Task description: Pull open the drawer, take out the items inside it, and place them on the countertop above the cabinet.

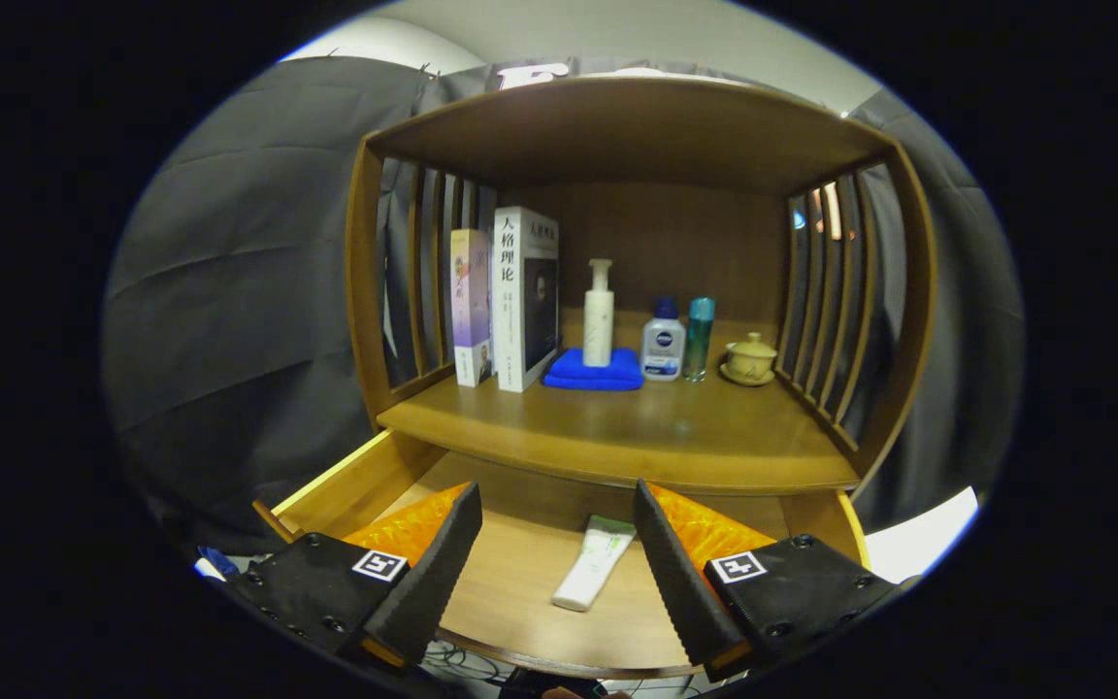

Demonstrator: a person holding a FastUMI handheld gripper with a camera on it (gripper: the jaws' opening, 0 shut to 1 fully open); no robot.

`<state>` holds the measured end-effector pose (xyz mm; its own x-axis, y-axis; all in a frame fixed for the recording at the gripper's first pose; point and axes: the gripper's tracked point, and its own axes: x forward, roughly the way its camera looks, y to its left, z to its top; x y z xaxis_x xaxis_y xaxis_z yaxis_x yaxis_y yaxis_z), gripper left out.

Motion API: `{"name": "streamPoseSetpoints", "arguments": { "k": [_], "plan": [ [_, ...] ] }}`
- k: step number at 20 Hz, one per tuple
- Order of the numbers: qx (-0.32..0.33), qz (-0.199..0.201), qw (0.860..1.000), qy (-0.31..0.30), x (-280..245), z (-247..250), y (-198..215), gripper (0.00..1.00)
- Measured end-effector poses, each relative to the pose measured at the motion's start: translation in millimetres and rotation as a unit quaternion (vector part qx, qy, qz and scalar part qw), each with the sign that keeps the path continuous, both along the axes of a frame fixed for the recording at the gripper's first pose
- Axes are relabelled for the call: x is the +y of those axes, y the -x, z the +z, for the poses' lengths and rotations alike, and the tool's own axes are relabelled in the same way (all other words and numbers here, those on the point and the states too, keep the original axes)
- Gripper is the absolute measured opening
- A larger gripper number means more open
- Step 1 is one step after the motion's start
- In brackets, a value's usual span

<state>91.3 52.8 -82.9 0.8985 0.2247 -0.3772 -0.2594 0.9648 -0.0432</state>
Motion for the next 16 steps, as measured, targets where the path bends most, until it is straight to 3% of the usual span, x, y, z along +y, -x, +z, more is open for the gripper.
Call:
{"name": "streamPoseSetpoints", "arguments": {
  "k": [4, 8, 12, 16],
  "plan": [
    [0.088, 0.036, 0.995, 0.011, 0, -28, -14, 0.98],
    [0.169, 0.023, 0.985, 0.031, -20, -67, -29, 0.98],
    [0.259, 0.018, 0.966, 0.017, -26, -94, -36, 0.96],
    [0.308, 0.013, 0.951, 0.029, -33, -109, -50, 0.96]
  ]
}}
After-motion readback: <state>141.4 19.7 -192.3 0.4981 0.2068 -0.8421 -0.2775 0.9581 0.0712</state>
